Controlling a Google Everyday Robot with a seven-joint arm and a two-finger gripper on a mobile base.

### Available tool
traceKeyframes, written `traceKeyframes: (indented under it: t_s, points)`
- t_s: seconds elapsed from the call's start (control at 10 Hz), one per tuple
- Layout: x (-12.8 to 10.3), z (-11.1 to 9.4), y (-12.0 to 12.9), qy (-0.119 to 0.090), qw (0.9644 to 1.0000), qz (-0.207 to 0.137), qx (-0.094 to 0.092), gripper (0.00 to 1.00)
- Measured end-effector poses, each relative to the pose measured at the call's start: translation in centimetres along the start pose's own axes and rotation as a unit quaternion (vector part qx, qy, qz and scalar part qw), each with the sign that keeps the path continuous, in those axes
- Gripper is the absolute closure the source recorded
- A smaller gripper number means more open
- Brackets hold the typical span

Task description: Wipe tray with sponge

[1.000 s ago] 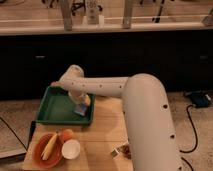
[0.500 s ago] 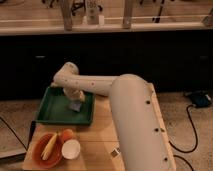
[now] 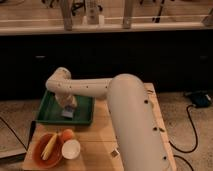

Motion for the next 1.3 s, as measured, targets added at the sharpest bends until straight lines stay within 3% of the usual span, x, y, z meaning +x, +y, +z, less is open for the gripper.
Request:
traceKeyframes:
  t_s: [0.1, 0.4, 0.6, 1.3]
  points:
    - [-0.1, -0.2, 0.9, 0.001, 1.0000, 0.004, -0.004, 0.98]
    - [0.8, -1.4, 6.5, 0.014, 0.9986, 0.044, -0.027, 0.98]
    - [2.0, -2.0, 8.0, 0.025, 0.9963, 0.073, -0.036, 0.98]
    - [2.0, -2.1, 7.9, 0.028, 0.9960, 0.074, -0.040, 0.98]
